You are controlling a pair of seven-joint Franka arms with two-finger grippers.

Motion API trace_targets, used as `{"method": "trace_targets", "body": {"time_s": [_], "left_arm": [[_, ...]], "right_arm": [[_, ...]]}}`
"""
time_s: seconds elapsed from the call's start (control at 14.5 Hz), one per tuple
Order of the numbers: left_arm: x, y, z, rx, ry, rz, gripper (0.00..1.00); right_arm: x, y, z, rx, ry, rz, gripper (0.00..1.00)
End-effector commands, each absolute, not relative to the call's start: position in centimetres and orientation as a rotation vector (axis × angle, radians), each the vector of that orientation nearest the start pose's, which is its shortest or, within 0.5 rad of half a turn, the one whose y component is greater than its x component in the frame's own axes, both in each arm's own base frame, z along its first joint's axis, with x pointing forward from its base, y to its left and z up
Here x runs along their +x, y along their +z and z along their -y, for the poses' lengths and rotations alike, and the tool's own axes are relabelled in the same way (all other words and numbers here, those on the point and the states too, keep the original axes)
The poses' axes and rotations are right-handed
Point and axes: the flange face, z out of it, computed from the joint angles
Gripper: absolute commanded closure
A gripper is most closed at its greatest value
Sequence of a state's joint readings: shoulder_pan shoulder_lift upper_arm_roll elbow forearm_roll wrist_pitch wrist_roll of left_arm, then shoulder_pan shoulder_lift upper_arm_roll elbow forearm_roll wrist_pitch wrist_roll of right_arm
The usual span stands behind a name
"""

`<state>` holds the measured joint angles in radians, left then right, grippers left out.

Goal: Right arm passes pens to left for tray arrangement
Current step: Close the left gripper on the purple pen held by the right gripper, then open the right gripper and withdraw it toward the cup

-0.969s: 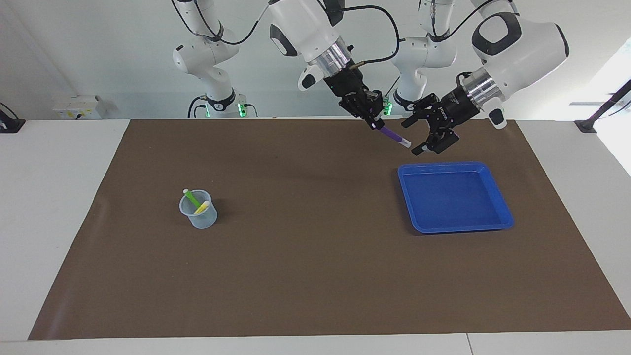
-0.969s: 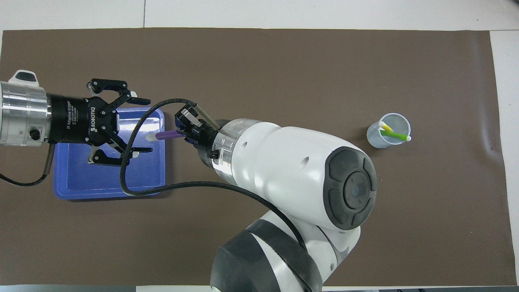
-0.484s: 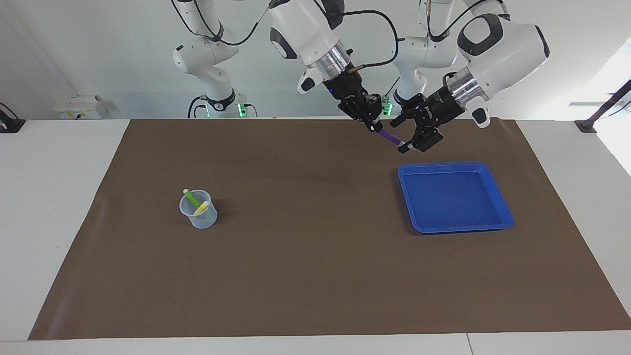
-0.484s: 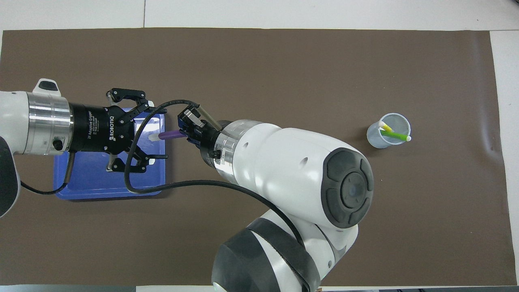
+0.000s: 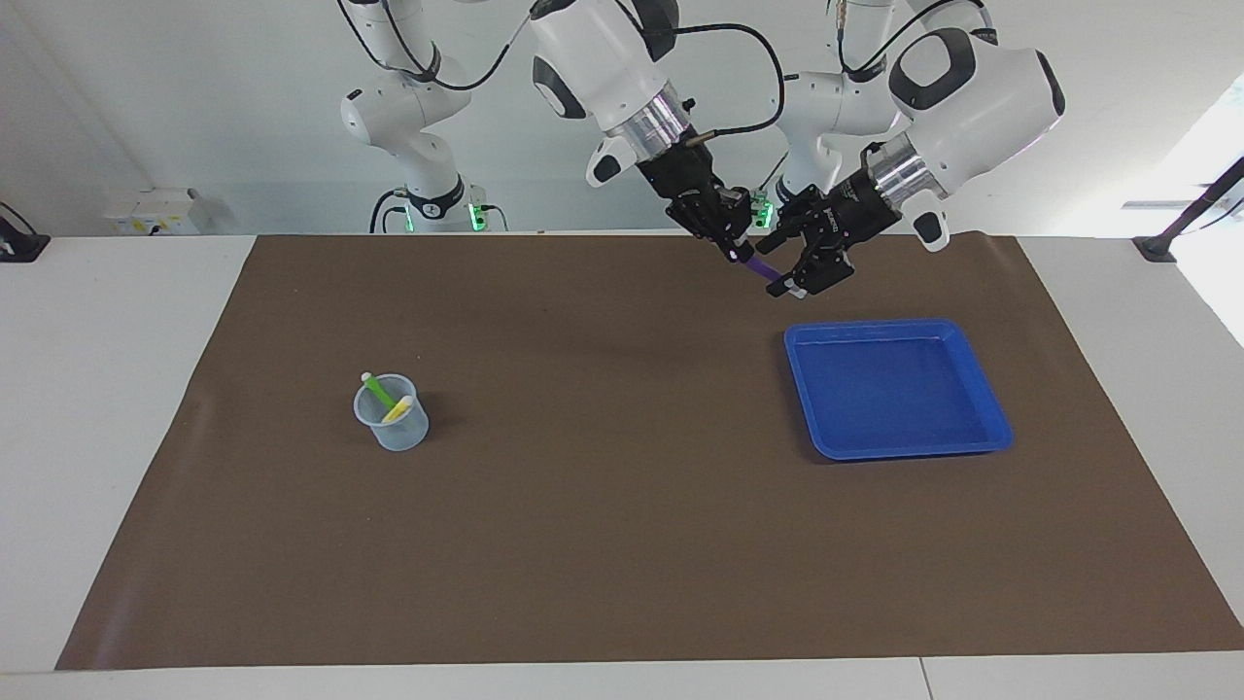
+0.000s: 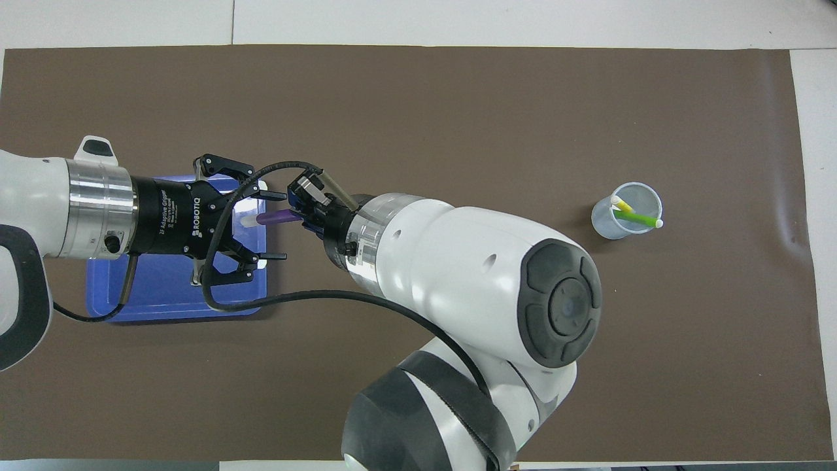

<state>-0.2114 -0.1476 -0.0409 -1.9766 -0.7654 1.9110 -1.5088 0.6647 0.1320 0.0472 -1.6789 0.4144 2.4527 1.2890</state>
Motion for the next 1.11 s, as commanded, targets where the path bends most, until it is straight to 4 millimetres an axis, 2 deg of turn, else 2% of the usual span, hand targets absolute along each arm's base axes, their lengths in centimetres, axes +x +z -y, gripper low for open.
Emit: {"method": "trace_targets", "body": {"time_s": [0.0, 0.14, 0.48, 0.55, 0.69, 1.04], "left_arm": [[48.89, 55.9, 18.1, 1.842, -0.657, -1.727, 0.4], [48.94, 56.11, 17.83, 1.845, -0.662, -1.724, 0.44], [48.95, 56.11, 17.69, 1.874, -0.654, -1.726, 0.62], [48.96, 56.17, 17.72, 1.879, -0.647, -1.725, 0.69], [48.9, 55.99, 17.89, 1.911, -0.626, -1.72, 1.0], [49.35, 56.19, 17.87, 1.934, -0.582, -1.689, 1.0]], "right_arm": [[49.19, 59.05, -42.03, -2.196, -0.044, -0.96, 1.0], [49.13, 58.97, -42.09, -2.196, -0.04, -0.961, 1.0], [49.13, 59.05, -42.1, -2.197, -0.043, -0.956, 1.0], [49.2, 59.05, -42.02, -2.196, -0.044, -0.957, 1.0], [49.2, 59.05, -42.02, -2.196, -0.044, -0.957, 1.0], [49.36, 58.96, -41.9, -2.196, -0.044, -0.962, 1.0]]}}
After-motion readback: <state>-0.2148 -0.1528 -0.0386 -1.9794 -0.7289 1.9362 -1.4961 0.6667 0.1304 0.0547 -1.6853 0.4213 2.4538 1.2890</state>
